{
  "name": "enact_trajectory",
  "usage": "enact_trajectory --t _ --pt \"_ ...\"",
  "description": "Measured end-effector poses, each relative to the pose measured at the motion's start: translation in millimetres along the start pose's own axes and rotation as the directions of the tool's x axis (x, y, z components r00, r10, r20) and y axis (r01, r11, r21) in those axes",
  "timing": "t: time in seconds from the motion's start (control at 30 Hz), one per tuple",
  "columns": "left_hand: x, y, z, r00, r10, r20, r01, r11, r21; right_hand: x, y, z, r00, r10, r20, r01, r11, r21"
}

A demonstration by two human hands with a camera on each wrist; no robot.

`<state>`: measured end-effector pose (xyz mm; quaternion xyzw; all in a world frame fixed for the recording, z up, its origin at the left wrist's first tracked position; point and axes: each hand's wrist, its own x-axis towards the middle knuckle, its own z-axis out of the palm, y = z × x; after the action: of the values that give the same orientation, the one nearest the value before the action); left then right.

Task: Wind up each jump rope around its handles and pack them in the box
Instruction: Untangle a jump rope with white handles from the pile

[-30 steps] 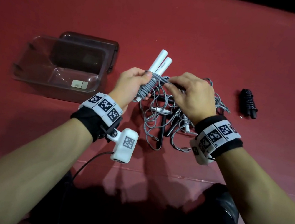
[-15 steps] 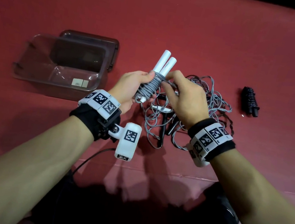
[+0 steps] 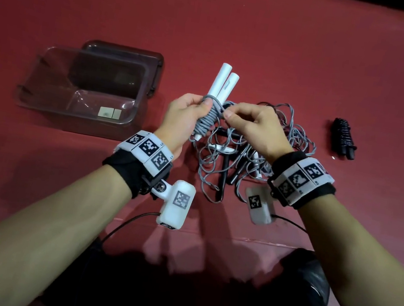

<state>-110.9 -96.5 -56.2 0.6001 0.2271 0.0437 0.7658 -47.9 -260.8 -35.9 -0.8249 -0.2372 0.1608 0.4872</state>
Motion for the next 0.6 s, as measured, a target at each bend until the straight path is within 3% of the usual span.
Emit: enact_trajectory --t 0.23,0.43,0.6 --pt "-3 0 3 0.998 -0.048 0.050 0.046 0.998 0.041 1 5 -11 0.996 0.054 0.066 -0.062 0.989 0.131" --pt "-1 3 2 0.970 -0.230 0.077 0.240 0.960 -0.148 3 8 -13 1.000 0.008 0.027 -0.012 0.990 0.143" --pt "-7 10 4 0.928 -0.320 0.189 0.361 0.896 -0.258 5 9 -5 0.997 -0.068 0.027 0.060 0.974 0.220"
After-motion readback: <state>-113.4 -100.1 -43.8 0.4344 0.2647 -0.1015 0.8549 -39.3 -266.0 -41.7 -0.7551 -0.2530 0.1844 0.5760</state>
